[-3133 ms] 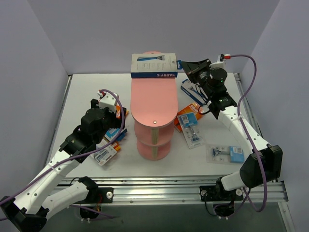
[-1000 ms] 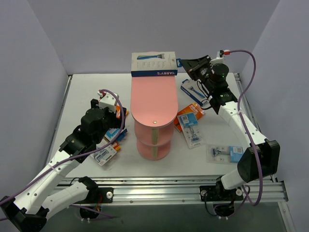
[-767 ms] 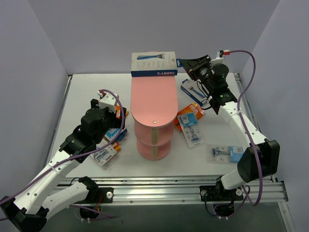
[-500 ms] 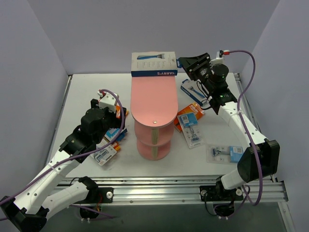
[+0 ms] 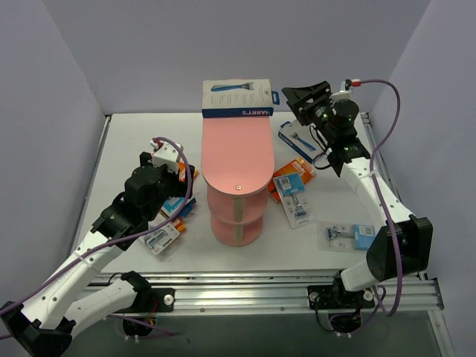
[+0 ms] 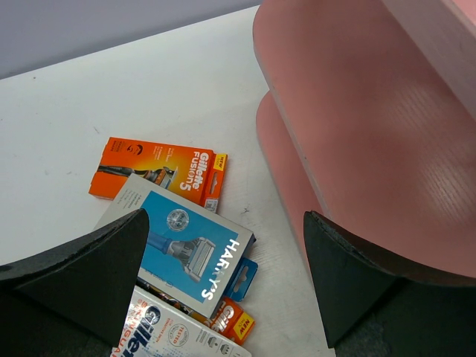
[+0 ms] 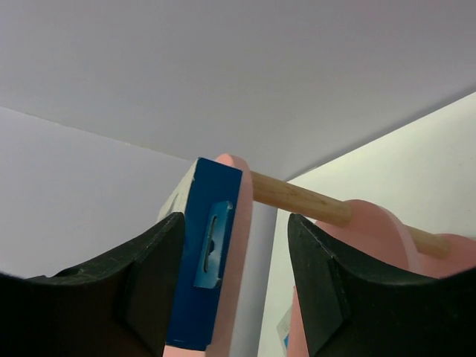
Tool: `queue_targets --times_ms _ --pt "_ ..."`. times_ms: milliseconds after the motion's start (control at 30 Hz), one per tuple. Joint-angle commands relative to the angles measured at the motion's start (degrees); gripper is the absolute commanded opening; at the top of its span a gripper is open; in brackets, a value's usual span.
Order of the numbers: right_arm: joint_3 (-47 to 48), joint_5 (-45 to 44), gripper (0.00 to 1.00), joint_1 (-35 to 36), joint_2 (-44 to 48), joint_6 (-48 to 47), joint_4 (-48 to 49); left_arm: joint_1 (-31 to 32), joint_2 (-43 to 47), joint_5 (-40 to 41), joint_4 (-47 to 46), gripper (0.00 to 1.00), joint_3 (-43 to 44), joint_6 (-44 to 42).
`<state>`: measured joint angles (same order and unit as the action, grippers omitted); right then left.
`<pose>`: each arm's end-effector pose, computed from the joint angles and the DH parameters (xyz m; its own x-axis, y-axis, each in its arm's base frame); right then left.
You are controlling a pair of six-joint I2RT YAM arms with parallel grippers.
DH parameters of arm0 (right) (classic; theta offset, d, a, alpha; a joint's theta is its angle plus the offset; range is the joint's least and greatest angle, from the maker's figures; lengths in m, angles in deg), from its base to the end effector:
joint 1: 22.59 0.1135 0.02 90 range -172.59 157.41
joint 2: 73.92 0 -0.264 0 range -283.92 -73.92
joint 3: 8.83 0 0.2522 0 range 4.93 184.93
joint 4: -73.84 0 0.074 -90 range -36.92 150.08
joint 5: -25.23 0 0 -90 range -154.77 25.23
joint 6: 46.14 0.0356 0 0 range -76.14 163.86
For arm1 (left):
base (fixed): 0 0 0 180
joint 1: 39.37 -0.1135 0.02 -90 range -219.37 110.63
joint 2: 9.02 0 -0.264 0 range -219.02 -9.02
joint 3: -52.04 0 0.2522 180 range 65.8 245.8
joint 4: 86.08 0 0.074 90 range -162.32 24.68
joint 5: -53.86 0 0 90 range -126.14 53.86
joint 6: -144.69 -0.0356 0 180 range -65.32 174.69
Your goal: Place and organize the shaving razors onto the shelf
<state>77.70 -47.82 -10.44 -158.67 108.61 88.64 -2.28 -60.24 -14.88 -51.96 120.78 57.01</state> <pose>0.3414 0.0841 0.4151 -0.3102 0.8182 -0.4841 -0.4547 0.3195 0.8314 0.1656 -0.1090 0.3646 -0.2392 0.1336 -0.9617 0.2754 0.9592 0.0647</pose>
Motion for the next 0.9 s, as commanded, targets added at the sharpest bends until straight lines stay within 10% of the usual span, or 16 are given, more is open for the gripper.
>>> queue_targets --times_ms 0,433,867 --pt "-1.75 2.29 0.54 -2.90 3.80 0.11 2.82 0.27 0.51 1.15 -1.73 0.94 0.48 -0.66" --pt "-15.62 14.59 0.57 -19.94 7.93 1.09 8.80 0.27 -1.42 7.21 -1.73 0.94 0.04 -1.36" --pt "-25.22 23.92 0.60 -28.05 1.96 -17.62 3.35 0.10 -1.42 15.03 -5.41 0.94 -2.69 -4.52"
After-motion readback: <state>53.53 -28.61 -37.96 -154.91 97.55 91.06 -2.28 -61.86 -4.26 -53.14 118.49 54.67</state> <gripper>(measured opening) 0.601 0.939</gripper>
